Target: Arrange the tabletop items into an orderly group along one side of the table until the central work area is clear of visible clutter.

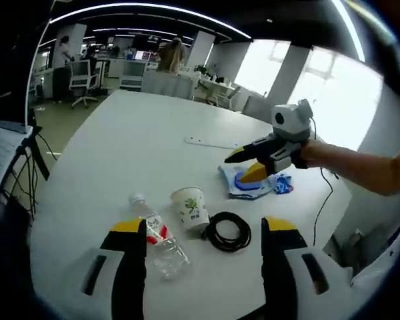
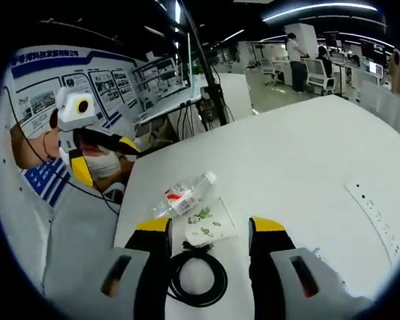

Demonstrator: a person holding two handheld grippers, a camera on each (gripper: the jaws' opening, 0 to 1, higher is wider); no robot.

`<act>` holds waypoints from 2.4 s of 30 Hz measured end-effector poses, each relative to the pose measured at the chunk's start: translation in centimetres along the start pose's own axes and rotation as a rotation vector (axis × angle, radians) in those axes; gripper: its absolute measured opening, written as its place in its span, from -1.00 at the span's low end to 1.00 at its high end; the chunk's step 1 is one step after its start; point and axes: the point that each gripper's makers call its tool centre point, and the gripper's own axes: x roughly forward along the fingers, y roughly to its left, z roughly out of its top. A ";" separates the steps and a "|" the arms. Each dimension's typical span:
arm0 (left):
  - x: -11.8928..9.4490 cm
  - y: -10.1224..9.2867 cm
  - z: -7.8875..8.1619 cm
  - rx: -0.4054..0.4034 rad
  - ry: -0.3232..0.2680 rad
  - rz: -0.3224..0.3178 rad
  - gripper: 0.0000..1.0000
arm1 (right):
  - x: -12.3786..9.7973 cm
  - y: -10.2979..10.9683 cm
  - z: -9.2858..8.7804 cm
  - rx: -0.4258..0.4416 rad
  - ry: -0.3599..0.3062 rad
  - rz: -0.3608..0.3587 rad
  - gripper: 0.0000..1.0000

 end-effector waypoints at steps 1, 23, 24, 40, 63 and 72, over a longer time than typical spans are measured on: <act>0.0 0.1 -0.1 -0.004 0.000 -0.001 0.42 | 0.3 0.0 0.1 -0.007 0.004 0.011 -0.11; -0.2 2.6 -2.3 -0.070 0.012 -0.003 0.40 | 6.4 -1.1 -1.7 -0.084 0.238 0.219 -0.30; -0.2 2.6 -2.3 -0.073 0.010 -0.004 0.40 | 6.6 -1.1 -1.9 -0.080 0.247 0.230 -0.32; 0.0 2.7 -2.9 -0.098 -0.008 -0.017 0.38 | 8.2 -0.9 -3.3 -0.002 0.349 0.393 -0.49; 0.4 1.7 -2.7 -0.095 -0.019 -0.053 0.36 | 5.3 4.9 -2.1 -0.028 0.328 0.524 -1.00; 0.5 1.1 -2.4 -0.081 -0.022 -0.070 0.35 | 2.6 5.1 -0.3 -0.080 0.234 0.430 -1.00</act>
